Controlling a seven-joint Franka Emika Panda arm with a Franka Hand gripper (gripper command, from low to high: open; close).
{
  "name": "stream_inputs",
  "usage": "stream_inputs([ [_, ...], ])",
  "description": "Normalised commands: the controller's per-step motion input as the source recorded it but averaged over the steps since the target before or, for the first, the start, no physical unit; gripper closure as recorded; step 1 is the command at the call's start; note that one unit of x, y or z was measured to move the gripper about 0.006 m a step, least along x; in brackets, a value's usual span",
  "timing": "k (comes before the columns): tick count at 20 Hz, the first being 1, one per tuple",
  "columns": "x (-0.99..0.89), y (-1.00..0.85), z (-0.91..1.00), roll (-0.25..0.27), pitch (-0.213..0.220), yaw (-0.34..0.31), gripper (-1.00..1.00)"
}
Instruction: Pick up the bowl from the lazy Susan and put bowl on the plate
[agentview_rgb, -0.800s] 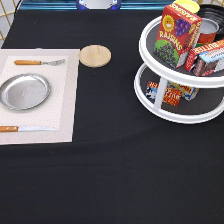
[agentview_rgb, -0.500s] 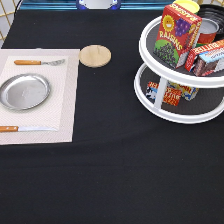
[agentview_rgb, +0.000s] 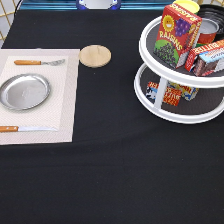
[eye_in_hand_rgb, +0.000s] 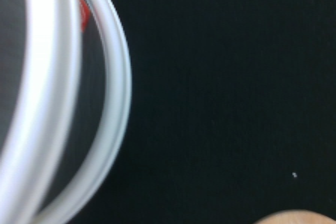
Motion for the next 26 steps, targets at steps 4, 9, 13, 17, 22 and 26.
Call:
stream_inputs([
  [4, 0.83, 0.24, 0.28, 0.095, 0.081, 0.004, -1.00],
  [9, 0.61, 0.21, 0.07, 0.163, 0.016, 0.021, -1.00],
  [13, 0.35, 0.07, -0.01, 0.234, -0.008, 0.021, -1.00],
  [17, 0.06, 0.00, -0.09, 0.250, -0.068, 0.059, -1.00],
  [22, 0.00, 0.03, -0.20, 0.237, -0.106, 0.037, -1.00],
  [26, 0.09, 0.11, -0.19, 0.210, -0.051, -0.002, -1.00],
])
